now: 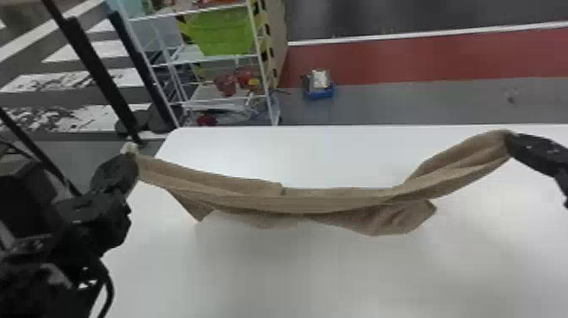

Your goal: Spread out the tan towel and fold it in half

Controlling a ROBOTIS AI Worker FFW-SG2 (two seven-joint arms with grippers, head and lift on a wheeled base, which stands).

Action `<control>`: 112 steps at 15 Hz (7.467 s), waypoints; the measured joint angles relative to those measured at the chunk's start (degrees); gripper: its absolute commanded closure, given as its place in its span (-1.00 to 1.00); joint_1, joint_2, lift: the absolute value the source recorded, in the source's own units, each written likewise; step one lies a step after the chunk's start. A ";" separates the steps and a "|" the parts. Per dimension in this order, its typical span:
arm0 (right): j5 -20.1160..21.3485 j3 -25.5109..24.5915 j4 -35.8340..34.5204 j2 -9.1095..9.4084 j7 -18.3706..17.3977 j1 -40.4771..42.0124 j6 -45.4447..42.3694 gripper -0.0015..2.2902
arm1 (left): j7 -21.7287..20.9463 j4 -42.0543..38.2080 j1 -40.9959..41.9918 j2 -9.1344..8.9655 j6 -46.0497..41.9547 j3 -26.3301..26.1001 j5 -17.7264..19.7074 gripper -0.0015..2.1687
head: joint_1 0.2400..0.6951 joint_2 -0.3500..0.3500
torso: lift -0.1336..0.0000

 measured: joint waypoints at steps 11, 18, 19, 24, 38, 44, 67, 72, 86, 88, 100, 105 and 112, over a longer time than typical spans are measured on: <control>-14.72 -17.77 -12.79 0.51 0.12 7.67 1.81 0.24 | -3.17 -10.68 3.15 -3.59 5.94 2.89 3.03 0.25 | 0.94 0.10 | -0.84; -17.47 -21.51 -17.14 1.52 -0.43 8.79 7.15 0.24 | -4.31 -12.04 3.58 -3.62 7.27 3.53 4.92 0.25 | 0.96 0.02 | -0.84; -16.90 -21.41 -16.68 1.45 -0.55 8.12 7.54 0.24 | -4.31 -11.54 2.92 -3.62 7.29 3.44 4.83 0.25 | 0.95 0.01 | -0.84; -12.07 -18.63 -10.58 0.77 -0.92 1.99 7.78 0.24 | -5.01 -3.94 -8.03 -3.62 12.23 1.83 4.23 0.25 | 0.85 0.01 | -0.84; -6.65 -13.11 5.77 0.77 -1.69 -12.14 -2.75 0.24 | -9.64 17.80 -33.56 -2.56 12.19 -4.16 1.49 0.25 | 0.18 -0.08 | -0.84; -11.64 -14.17 3.80 0.03 1.82 0.32 -7.78 0.24 | -12.66 11.57 -15.74 -2.99 5.90 -0.20 4.53 0.25 | 0.84 -0.02 | -0.84; -21.34 -21.45 5.53 2.62 6.45 29.34 -19.42 0.24 | -7.53 14.90 15.19 -3.62 -6.00 -2.99 -0.48 0.25 | 1.00 -0.17 | -0.84; -21.34 -21.45 6.75 2.62 7.28 29.53 -19.90 0.23 | -6.68 15.05 16.69 -3.62 -5.70 -4.18 -1.05 0.25 | 1.00 -0.21 | -0.84; -22.48 -21.12 6.71 3.84 8.74 35.56 -22.19 -0.69 | -1.97 15.72 16.81 -3.62 -5.52 -3.11 -1.54 -0.47 | 1.00 0.00 | -0.84; -22.48 -21.34 6.90 3.83 8.74 35.91 -22.55 -0.69 | -2.09 15.35 17.09 -3.62 -5.52 -2.89 -1.48 -0.68 | 1.00 -0.01 | -0.84; -24.76 -21.42 1.80 4.21 8.83 36.07 -21.06 -0.69 | -0.15 15.88 17.23 -3.62 -8.78 1.61 -1.20 -0.81 | 1.00 0.33 | -0.84; -24.09 -21.27 -0.04 4.21 8.83 34.14 -22.32 -0.69 | -5.58 13.26 15.77 -3.62 -16.05 3.45 -1.09 -0.81 | 1.00 0.32 | -0.84; -10.41 -23.69 -0.32 2.92 18.93 16.78 -18.99 -0.68 | -23.90 12.58 -3.65 -3.62 2.05 6.65 -3.96 -0.85 | 1.00 0.11 | -0.84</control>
